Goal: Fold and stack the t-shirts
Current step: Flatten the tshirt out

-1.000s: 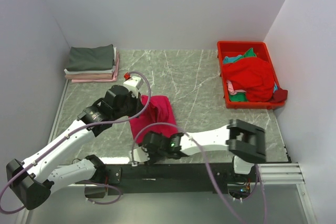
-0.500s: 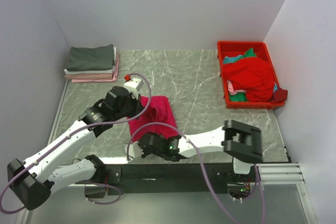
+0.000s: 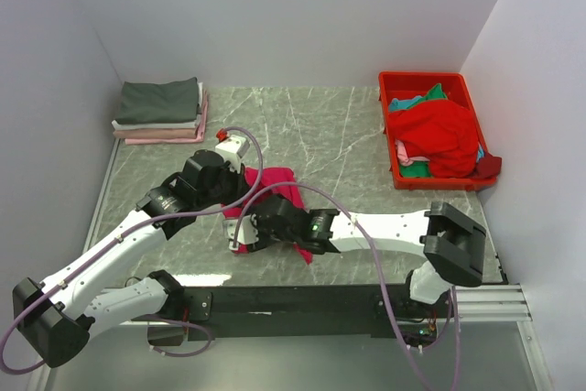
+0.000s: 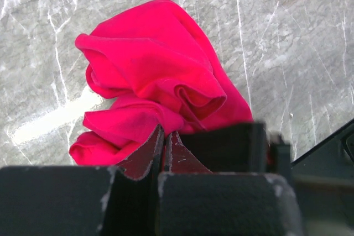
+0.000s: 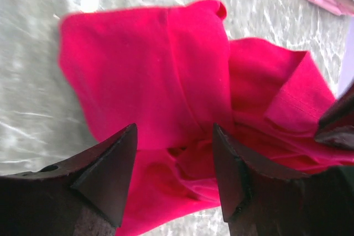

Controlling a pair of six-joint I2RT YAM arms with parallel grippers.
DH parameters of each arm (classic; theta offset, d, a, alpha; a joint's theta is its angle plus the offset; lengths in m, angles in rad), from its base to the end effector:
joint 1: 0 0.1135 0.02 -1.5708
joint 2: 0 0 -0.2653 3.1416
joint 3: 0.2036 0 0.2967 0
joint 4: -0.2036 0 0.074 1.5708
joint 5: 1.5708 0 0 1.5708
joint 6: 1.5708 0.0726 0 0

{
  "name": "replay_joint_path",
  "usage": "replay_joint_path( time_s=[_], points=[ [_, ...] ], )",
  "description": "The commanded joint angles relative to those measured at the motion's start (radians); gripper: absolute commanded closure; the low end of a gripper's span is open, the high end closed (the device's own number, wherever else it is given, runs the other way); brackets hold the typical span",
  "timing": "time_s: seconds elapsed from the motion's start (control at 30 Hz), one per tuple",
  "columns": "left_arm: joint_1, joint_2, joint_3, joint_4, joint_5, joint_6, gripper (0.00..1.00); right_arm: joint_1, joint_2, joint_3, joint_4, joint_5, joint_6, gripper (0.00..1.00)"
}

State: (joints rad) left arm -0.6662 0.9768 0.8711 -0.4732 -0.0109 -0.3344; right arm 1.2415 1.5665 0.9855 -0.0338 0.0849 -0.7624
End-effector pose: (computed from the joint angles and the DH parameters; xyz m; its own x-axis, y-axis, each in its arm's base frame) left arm 0.2281 -0.1783 0.2822 -0.6068 0.0595 -0.7927 0.4358 0.8589 -0.2691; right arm 0.1398 0.3900 0.1851 0.5008 -0.6625 -0.5570 -0.7945 -0.0965 -0.5996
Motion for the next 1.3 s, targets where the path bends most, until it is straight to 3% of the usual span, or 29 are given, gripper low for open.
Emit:
replay_joint_path(
  time_s=[0.0, 0.17, 0.27, 0.37, 0.4, 0.5, 0.57, 0.63, 0.7, 0.83, 1.13, 1.27],
  points=[
    [0.002, -0.02, 0.032, 0.039, 0.031, 0.008, 0.99, -0.013, 0.033, 0.016, 0.031, -0.037, -0.067, 0.36],
    [0.004, -0.012, 0.04, 0.045, 0.043, 0.006, 0.99, -0.016, 0.133, 0.065, 0.075, 0.048, -0.094, 0.37],
    [0.004, -0.012, 0.037, 0.044, 0.045, 0.006, 0.99, -0.017, 0.164, 0.079, 0.071, 0.04, -0.094, 0.44],
    [0.004, -0.016, 0.032, 0.045, 0.038, 0.012, 1.0, -0.016, 0.153, 0.078, 0.048, 0.012, -0.084, 0.63],
    [0.004, -0.018, 0.032, 0.044, 0.031, 0.012, 0.99, -0.017, 0.135, 0.074, 0.041, 0.004, -0.08, 0.77],
    [0.005, -0.021, 0.031, 0.041, 0.019, 0.015, 1.0, -0.027, 0.055, 0.047, 0.019, -0.037, -0.061, 1.0],
    [0.007, -0.027, 0.039, 0.033, 0.014, 0.017, 1.0, -0.04, -0.005, 0.041, -0.026, -0.082, -0.032, 1.0],
    [0.013, -0.032, 0.057, 0.022, -0.003, 0.023, 1.0, -0.059, -0.12, 0.039, -0.154, -0.241, -0.035, 1.0],
    [0.017, -0.041, 0.072, 0.018, -0.032, 0.032, 1.0, -0.106, -0.216, 0.06, -0.304, -0.325, -0.043, 1.0],
    [0.039, -0.03, 0.164, 0.008, -0.08, 0.084, 1.0, -0.237, -0.35, 0.079, -0.449, -0.463, -0.061, 1.0],
    [0.108, 0.072, 0.552, -0.033, -0.293, 0.207, 1.0, -0.563, -0.594, 0.159, -0.494, -0.337, -0.025, 1.0],
    [0.152, 0.071, 0.614, 0.024, -0.354, 0.245, 1.0, -0.616, -0.631, 0.156, -0.451, -0.196, -0.011, 1.0]
  ],
)
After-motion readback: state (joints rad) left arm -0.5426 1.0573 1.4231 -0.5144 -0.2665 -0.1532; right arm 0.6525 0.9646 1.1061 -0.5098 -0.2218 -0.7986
